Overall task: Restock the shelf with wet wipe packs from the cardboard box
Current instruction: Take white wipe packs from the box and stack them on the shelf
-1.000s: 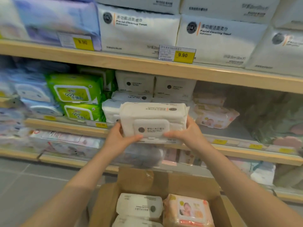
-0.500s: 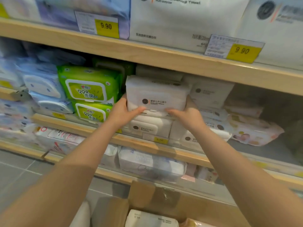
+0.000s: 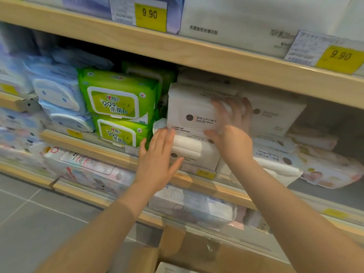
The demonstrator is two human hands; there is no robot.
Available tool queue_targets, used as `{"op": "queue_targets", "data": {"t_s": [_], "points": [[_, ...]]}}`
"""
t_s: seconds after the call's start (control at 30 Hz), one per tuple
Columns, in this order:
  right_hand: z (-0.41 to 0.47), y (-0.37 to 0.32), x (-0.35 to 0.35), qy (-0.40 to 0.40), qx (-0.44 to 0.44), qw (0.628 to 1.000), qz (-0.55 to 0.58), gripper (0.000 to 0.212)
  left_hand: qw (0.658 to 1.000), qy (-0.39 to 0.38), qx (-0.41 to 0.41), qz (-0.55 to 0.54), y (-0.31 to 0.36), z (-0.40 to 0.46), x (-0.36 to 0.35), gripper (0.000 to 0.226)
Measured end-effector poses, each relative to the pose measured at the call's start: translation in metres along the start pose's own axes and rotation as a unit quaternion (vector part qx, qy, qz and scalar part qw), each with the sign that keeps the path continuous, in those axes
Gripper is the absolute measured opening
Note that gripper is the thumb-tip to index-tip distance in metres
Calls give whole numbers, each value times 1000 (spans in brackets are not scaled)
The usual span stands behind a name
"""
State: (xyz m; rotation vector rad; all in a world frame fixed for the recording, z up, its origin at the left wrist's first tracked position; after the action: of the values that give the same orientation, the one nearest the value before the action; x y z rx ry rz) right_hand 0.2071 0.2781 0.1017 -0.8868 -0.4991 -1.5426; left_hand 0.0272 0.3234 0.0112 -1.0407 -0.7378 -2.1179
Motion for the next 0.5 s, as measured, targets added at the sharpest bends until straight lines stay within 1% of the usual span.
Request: {"op": "queue_targets", "data": {"t_s": [0.1, 0.17, 0.33, 0.4, 0.5], "points": [[22, 0, -18, -31, -25, 999, -21, 73, 999, 18, -34, 11, -6, 1, -4, 64], [31, -2, -29, -28, -28, 999, -29, 72, 998, 35, -47, -8, -9, 2, -8, 61], [39, 0, -44, -6, -3, 1000, -24, 71, 997, 53, -43, -32, -9, 4, -14, 58], [41, 2, -46, -6, -8, 1000, -18, 73, 997, 58, -42, -25, -9, 4, -13, 57], [40, 2, -45, -22, -32, 998, -46, 74, 997, 60, -42, -21, -8, 3, -12, 57]]}}
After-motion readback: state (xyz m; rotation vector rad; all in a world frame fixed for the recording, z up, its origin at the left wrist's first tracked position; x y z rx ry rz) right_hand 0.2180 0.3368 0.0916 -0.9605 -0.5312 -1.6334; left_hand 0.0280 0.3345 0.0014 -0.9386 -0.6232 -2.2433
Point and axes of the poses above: each hand's wrist, its own z-axis towards the middle knuckle, its own x-axis out of the back of the hand, y = z × x, the point moved 3 cm from there along z, towards the middle knuckle, and after that the axes turned 1 degree about -x, right-handed, at the moved point
